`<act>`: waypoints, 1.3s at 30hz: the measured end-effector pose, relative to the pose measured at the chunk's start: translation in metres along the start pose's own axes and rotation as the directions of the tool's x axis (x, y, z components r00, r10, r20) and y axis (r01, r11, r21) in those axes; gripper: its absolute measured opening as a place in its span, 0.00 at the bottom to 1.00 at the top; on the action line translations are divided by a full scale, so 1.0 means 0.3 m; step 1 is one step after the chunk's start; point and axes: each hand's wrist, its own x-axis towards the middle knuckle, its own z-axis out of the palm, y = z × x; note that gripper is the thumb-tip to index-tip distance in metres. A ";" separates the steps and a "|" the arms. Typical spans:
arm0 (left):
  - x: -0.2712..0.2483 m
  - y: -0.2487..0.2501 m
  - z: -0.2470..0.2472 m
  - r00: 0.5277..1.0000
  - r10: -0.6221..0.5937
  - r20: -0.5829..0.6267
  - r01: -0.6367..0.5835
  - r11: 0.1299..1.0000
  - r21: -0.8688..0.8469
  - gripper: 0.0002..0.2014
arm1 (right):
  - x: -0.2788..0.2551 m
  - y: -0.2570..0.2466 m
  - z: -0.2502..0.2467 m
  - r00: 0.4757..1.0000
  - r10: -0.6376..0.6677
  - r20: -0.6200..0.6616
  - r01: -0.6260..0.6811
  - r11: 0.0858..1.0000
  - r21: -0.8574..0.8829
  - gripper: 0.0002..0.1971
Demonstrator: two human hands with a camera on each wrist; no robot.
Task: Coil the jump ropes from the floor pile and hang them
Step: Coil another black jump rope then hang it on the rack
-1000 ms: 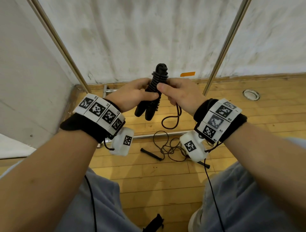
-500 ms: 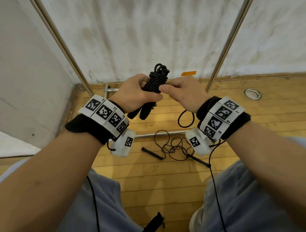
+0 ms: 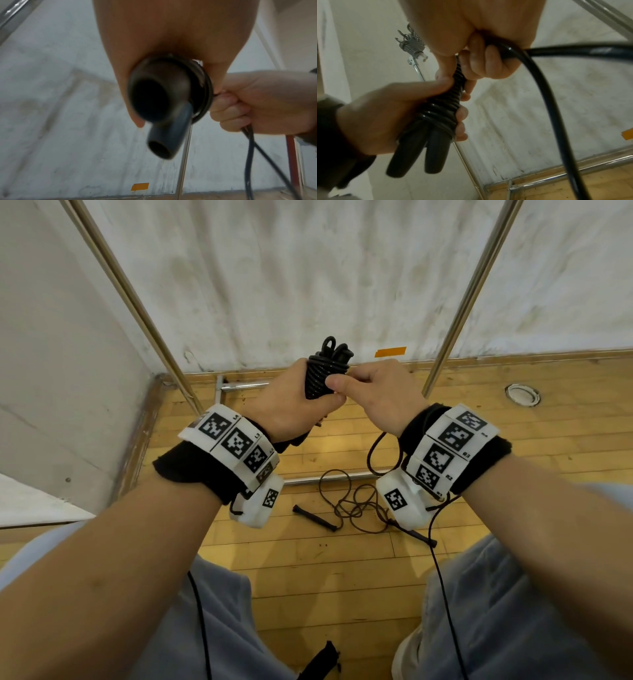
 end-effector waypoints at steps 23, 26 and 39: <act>0.024 -0.055 0.074 0.940 -0.030 -0.341 0.165 0.912 0.376 0.13 | 0.008 -0.012 0.032 0.988 -0.035 -0.151 -0.011 0.955 -0.296 0.29; 0.012 -0.047 0.079 0.927 0.050 -0.372 0.130 0.886 0.444 0.15 | 0.005 -0.013 0.033 0.993 -0.020 -0.116 -0.007 0.973 -0.231 0.27; -0.015 0.004 -0.043 0.984 -0.105 0.144 0.169 0.806 -0.567 0.25 | 0.019 -0.020 -0.061 0.999 0.020 0.025 -0.029 0.916 0.401 0.22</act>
